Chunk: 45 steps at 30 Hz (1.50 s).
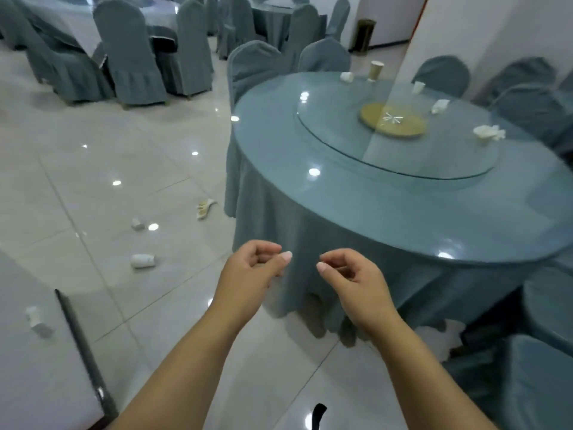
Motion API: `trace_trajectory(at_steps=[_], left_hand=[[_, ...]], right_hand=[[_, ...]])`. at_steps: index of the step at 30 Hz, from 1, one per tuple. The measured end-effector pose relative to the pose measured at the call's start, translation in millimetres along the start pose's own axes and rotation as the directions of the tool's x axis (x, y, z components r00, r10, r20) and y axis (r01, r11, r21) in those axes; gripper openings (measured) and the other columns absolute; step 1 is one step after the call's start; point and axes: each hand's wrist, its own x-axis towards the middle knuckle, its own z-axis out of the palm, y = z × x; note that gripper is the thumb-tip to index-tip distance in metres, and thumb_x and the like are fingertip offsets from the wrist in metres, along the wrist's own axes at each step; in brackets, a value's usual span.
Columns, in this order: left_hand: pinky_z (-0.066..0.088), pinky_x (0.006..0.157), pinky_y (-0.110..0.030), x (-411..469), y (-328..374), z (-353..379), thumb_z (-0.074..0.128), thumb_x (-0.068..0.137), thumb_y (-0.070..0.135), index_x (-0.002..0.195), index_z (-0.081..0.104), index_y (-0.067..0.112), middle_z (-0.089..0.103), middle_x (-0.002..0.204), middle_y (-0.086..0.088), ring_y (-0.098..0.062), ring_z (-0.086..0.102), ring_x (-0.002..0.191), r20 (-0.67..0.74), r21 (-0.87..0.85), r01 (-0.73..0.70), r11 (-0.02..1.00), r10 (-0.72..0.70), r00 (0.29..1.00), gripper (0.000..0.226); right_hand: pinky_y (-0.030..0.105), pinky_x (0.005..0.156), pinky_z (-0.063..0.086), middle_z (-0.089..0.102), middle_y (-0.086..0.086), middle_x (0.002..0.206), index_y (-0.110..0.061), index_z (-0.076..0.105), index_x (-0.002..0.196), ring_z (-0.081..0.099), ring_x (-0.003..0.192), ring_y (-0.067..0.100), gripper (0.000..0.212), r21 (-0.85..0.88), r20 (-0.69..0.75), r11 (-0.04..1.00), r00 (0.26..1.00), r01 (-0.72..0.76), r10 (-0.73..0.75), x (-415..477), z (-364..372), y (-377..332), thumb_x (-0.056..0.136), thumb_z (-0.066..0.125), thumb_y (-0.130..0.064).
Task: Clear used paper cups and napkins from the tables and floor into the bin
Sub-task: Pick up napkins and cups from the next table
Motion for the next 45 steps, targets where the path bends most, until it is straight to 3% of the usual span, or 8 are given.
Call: trace_trajectory(at_steps=[6,12,19,23,27,32,38,45], left_hand=[[0.053,0.071,-0.028,44,24,106,0.07,0.082,0.025,0.095,0.065,0.017,0.07,0.085,-0.002,-0.011,0.066,0.076,0.198,0.012,-0.027,1.0,0.024,0.98,0.016],[0.046,0.06,-0.017,98,49,216,0.069,0.083,0.015,0.089,0.062,0.012,0.064,0.076,-0.002,-0.004,0.061,0.062,0.351,-0.042,-0.045,0.998,0.057,0.935,0.01],[0.044,0.065,-0.025,170,84,354,0.069,0.083,0.014,0.091,0.061,0.01,0.064,0.075,-0.001,-0.012,0.06,0.067,0.468,-0.076,-0.056,0.996,0.085,0.88,0.012],[0.045,0.065,-0.025,194,103,430,0.069,0.083,0.016,0.094,0.062,0.009,0.066,0.08,-0.003,-0.013,0.061,0.069,0.528,-0.072,-0.072,0.995,0.099,0.844,0.014],[0.045,0.066,-0.026,200,114,494,0.069,0.083,0.018,0.096,0.063,0.008,0.066,0.081,-0.004,-0.013,0.062,0.071,0.596,-0.035,-0.09,0.995,0.093,0.797,0.018],[0.045,0.067,-0.027,201,122,568,0.068,0.084,0.015,0.097,0.062,0.004,0.064,0.08,-0.006,-0.016,0.06,0.071,0.585,-0.039,-0.102,0.994,0.105,0.804,0.018],[0.044,0.066,-0.027,191,127,646,0.069,0.083,0.015,0.092,0.062,0.007,0.064,0.079,-0.006,-0.016,0.061,0.071,0.532,-0.045,-0.091,0.995,0.1,0.841,0.013],[0.044,0.064,-0.027,219,130,689,0.068,0.083,0.012,0.094,0.063,0.004,0.064,0.079,-0.007,-0.017,0.061,0.07,0.409,-0.03,-0.102,0.994,0.106,0.906,0.014]], right_hand=[[0.013,0.068,0.048,0.067,-0.015,0.087,-0.032,0.065,0.091,0.061,0.081,-0.005,0.005,0.018,-0.196,0.996,0.976,-0.089,0.091,23,-92,40,0.086,0.066,-0.03],[0.015,0.068,0.047,0.069,-0.011,0.081,-0.03,0.067,0.083,0.063,0.076,-0.001,0.005,0.085,-0.35,0.989,0.926,-0.12,0.143,67,-177,76,0.084,0.069,-0.026],[0.012,0.068,0.049,0.069,-0.01,0.081,-0.029,0.066,0.083,0.061,0.075,0.0,0.006,0.071,-0.477,0.988,0.865,-0.138,0.155,139,-285,113,0.085,0.068,-0.024],[0.02,0.071,0.053,0.068,-0.012,0.079,-0.031,0.066,0.08,0.062,0.075,0.002,0.008,0.061,-0.53,0.985,0.831,-0.163,0.17,163,-347,135,0.084,0.069,-0.025],[0.02,0.07,0.052,0.069,-0.015,0.077,-0.031,0.067,0.079,0.062,0.074,0.002,0.008,0.093,-0.606,0.982,0.773,-0.165,0.188,168,-402,162,0.083,0.07,-0.025],[0.018,0.069,0.05,0.069,-0.01,0.078,-0.028,0.067,0.08,0.061,0.075,0.006,0.008,0.104,-0.616,0.98,0.763,-0.168,0.196,174,-469,195,0.084,0.069,-0.022],[0.022,0.072,0.051,0.069,-0.006,0.08,-0.024,0.068,0.081,0.062,0.078,0.011,0.005,0.111,-0.579,0.986,0.799,-0.122,0.164,191,-556,229,0.084,0.069,-0.02],[0.027,0.076,0.053,0.067,-0.005,0.077,-0.02,0.069,0.082,0.063,0.079,0.014,0.002,0.152,-0.503,0.982,0.847,-0.11,0.173,247,-611,266,0.083,0.07,-0.018]])
